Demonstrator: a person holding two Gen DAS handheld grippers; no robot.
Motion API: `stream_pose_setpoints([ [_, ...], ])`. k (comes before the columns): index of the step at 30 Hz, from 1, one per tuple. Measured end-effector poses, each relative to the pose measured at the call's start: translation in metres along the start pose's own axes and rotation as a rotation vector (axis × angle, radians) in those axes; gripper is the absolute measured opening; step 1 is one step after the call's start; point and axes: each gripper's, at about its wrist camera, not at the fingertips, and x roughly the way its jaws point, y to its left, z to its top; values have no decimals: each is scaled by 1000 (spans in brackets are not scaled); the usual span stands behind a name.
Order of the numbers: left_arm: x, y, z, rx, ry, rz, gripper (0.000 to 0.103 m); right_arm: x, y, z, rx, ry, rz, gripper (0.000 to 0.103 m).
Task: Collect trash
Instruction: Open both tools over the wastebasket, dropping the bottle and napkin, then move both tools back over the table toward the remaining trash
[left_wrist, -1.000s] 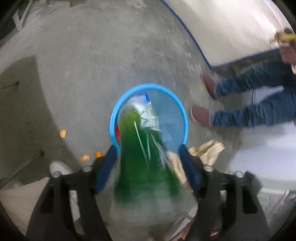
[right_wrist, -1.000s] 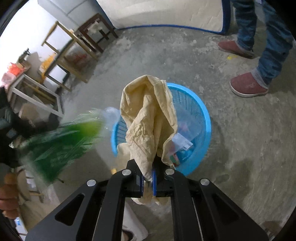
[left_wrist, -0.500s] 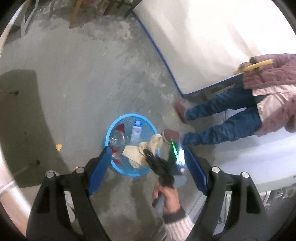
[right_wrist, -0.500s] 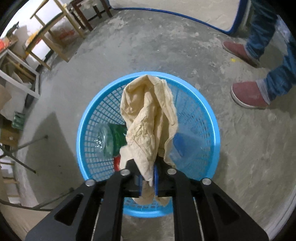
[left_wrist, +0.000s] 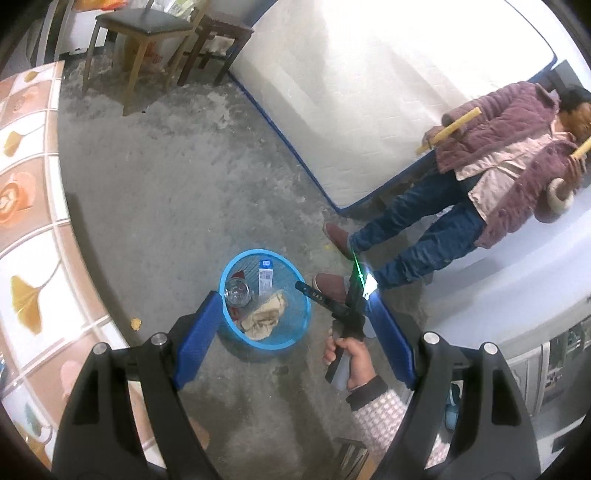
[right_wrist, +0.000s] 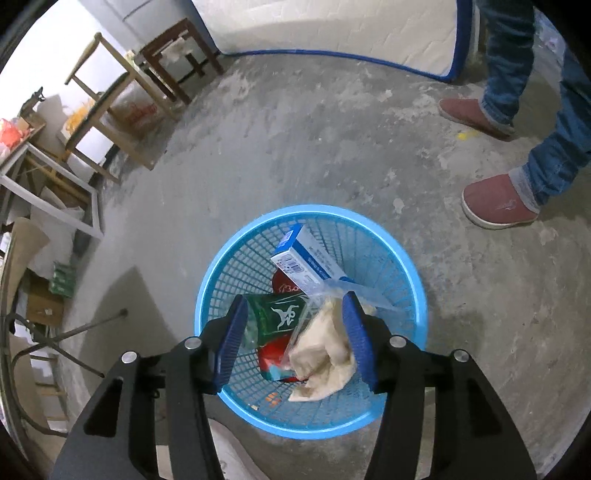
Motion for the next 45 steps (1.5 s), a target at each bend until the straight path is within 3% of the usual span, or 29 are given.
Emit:
stream_pose_setpoints([
  [7,-45,6,-25,65,-60,22,76,-6,2,-21,-50,28,-10,21],
  [14,-113,34,-64,77,-133,83,76,19,19,-30,-75,96,-30,15],
  [20,-179,73,-98,50,-235,238,79,-4,43,-46,-75,82,16,16],
  [22,-195,85,-108,44,-255,283,80,-23,54,-57,-95,70,30,17],
  [25,-216,103,-123,16,-272,343,80,-50,69,-71,-121,62,54,35],
  [34,-254,151,-150,-81,-348,434,80,-157,139,-109,-235,16,219,67],
  [40,-268,166,-159,-54,-388,489,82,-214,216,-131,-382,-66,336,71],
  [45,-278,178,-163,-34,-425,516,82,-232,283,-155,-491,-76,450,71],
])
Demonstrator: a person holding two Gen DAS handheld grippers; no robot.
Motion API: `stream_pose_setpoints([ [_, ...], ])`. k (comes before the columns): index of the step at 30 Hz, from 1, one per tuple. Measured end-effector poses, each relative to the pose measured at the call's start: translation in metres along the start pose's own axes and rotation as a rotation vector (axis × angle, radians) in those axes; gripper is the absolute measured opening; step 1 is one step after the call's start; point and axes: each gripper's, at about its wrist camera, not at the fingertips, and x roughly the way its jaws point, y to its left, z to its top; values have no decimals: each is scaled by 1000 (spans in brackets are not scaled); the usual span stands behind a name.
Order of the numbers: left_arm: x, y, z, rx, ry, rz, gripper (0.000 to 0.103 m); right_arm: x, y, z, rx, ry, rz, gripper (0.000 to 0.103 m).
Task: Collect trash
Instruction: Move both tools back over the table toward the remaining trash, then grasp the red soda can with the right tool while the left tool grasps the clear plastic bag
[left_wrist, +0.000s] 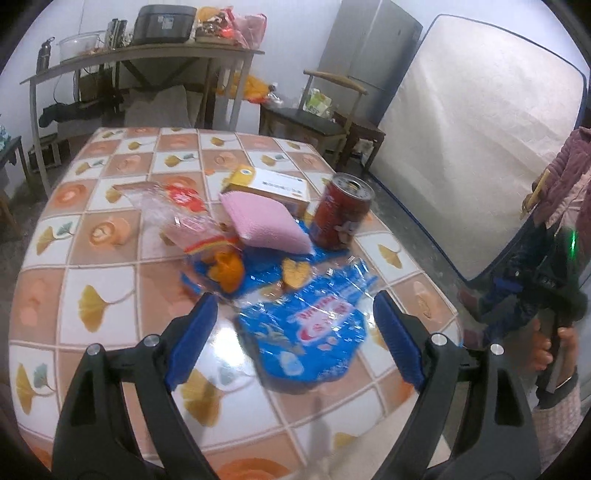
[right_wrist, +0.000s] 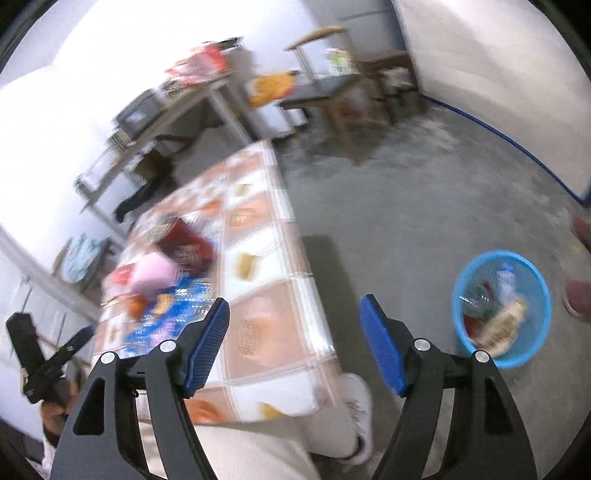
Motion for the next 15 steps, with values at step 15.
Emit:
stream_pose_setpoints([
  [15,5,54,24,-55,-87,-17,83,102,149,34,-278,33,103,77],
])
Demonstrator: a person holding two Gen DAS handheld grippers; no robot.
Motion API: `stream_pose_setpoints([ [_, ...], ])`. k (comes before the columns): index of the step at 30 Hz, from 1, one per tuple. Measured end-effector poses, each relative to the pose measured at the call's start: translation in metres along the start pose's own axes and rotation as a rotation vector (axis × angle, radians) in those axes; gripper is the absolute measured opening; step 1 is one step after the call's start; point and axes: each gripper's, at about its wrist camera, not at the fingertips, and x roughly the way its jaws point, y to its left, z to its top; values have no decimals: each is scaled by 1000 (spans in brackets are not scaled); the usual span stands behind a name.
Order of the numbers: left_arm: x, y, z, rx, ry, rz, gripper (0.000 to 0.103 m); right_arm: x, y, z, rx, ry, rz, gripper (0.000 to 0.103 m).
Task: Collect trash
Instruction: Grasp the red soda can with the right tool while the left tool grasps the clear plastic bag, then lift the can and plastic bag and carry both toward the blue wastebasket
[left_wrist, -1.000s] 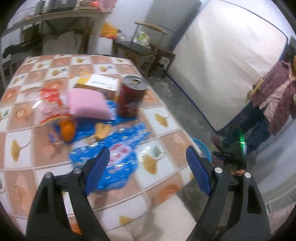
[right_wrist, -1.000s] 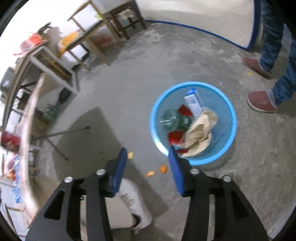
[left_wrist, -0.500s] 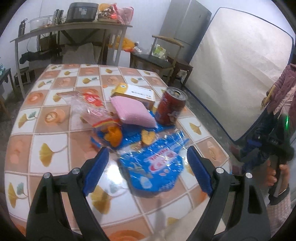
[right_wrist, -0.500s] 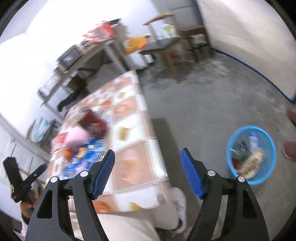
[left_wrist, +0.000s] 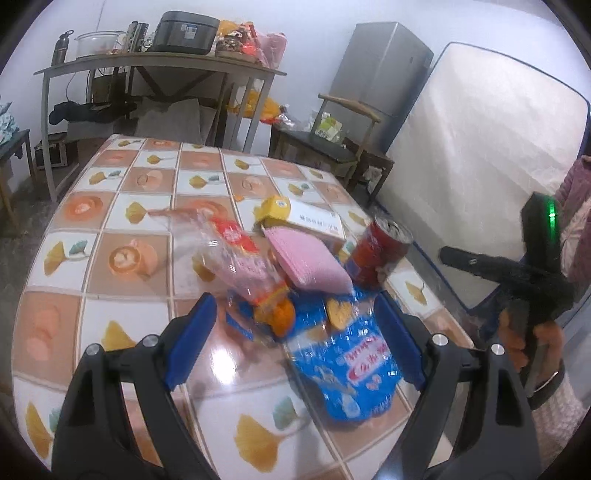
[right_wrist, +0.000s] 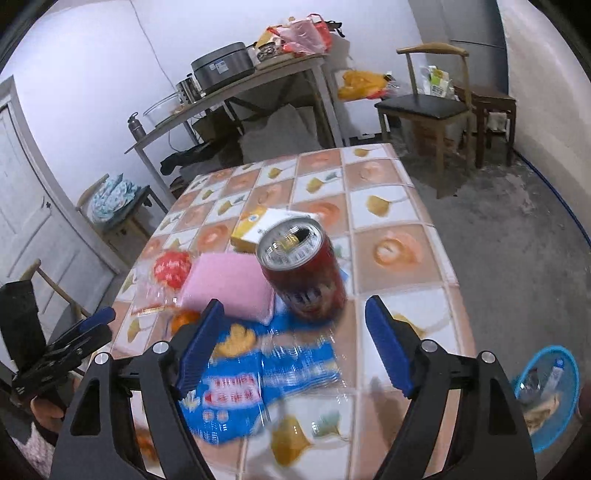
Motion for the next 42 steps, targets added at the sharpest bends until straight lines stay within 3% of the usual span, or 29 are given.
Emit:
stream_pose_setpoints([
  [5,14,21,17,-71,7,0,83,33,3,14,10,15,-23,77],
  [10,50,72,24,-389,118,-172,83,55,6,22,4,22,-44,77],
  [12,61,83,24,-455,131,-177,81,63,8,25,-7,18,-49,77],
  [16,73,85,29,-444,122,-119,77,74,12,27,-27,16,-64,77],
  [24,90,87,38,-397,147,38,39,89,18,26,-57,-2,-115,77],
  [30,87,90,35,-387,142,59,22,99,15,23,-53,8,-132,76],
  [33,84,91,35,-389,129,56,19,98,13,23,-48,-4,-132,68],
  [42,71,79,38,-358,63,43,10,94,17,20,-67,-34,-149,67],
])
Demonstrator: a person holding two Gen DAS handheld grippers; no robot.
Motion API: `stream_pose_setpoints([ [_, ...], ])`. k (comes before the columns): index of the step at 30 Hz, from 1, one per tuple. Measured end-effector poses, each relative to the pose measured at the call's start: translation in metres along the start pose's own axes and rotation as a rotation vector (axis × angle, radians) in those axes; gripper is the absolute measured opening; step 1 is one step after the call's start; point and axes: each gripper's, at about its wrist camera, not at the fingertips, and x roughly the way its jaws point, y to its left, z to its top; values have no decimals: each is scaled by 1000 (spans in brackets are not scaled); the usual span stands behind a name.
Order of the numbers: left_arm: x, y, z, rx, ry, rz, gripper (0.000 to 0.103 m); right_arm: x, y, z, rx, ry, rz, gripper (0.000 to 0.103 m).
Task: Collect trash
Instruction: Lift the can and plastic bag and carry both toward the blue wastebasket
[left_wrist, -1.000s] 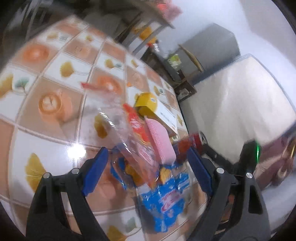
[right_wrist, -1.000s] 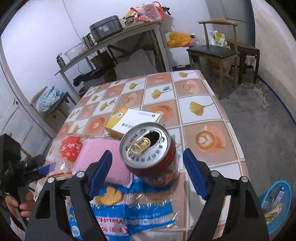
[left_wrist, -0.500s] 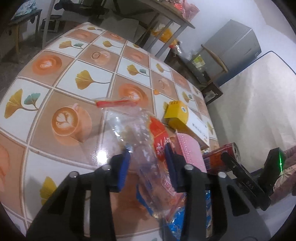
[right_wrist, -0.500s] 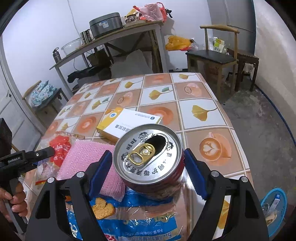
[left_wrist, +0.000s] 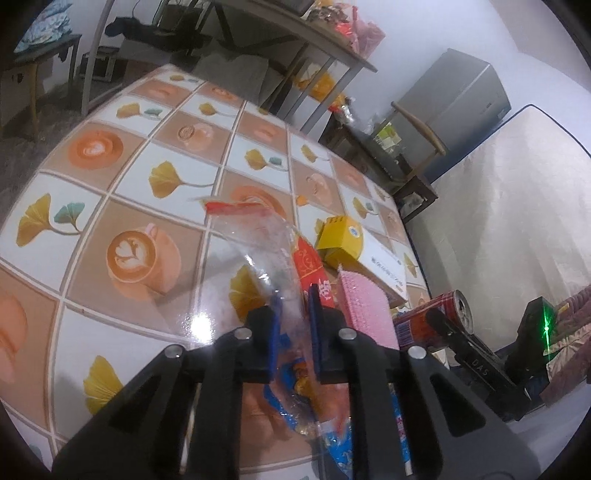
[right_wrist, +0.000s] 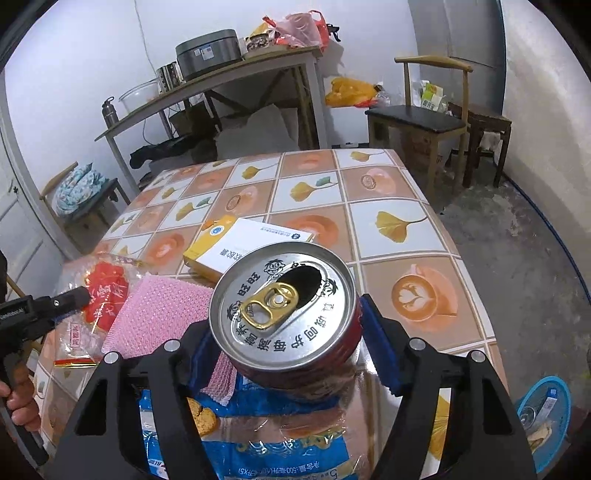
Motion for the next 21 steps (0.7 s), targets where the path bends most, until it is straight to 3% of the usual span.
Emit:
stream_pose_setpoints([
  [21,-61,-30,4,113,-145,-37,6,-40,2,2,5,-79,8,67],
])
